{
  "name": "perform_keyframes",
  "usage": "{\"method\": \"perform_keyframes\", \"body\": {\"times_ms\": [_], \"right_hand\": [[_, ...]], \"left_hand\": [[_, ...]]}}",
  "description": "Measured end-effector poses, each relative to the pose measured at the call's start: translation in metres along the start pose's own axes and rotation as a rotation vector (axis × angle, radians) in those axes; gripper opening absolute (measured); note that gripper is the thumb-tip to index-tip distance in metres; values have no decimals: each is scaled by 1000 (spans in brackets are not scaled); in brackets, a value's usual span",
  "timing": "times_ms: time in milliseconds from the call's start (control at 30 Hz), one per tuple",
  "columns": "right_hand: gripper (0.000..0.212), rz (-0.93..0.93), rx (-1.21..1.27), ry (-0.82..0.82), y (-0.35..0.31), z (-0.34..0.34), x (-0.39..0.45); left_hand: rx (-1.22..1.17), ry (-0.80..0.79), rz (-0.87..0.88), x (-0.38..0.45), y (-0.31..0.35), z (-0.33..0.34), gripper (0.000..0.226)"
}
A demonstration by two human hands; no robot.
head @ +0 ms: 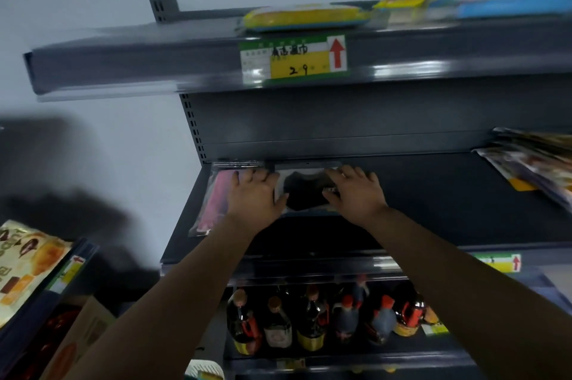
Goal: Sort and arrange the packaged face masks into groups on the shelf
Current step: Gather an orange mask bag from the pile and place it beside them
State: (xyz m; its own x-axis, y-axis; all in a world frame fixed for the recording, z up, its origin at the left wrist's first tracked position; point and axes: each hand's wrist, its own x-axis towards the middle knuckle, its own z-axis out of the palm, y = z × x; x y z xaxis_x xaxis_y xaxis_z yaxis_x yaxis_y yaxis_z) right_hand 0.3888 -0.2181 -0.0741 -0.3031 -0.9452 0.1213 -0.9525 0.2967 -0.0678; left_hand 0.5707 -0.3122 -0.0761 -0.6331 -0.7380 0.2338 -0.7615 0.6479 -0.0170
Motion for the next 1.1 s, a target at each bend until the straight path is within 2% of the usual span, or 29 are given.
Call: {"method": "perform_keyframes", "body": {"times_ms": [233,533,733,1100], "right_hand": [[58,90,-221,16,69,-47,-45],[49,212,-306,26,172,-91,-124],[60,320,-347,27,242,-106,-175],[60,401,-355,25,338,-116,-225]], "left_hand": [[10,-13,120,22,99,-27,59],[-66,3,275,31,239,-46,60],[-90,26,360,29,331,-54,60],[-90,68,444,31,445,-57,60]]}}
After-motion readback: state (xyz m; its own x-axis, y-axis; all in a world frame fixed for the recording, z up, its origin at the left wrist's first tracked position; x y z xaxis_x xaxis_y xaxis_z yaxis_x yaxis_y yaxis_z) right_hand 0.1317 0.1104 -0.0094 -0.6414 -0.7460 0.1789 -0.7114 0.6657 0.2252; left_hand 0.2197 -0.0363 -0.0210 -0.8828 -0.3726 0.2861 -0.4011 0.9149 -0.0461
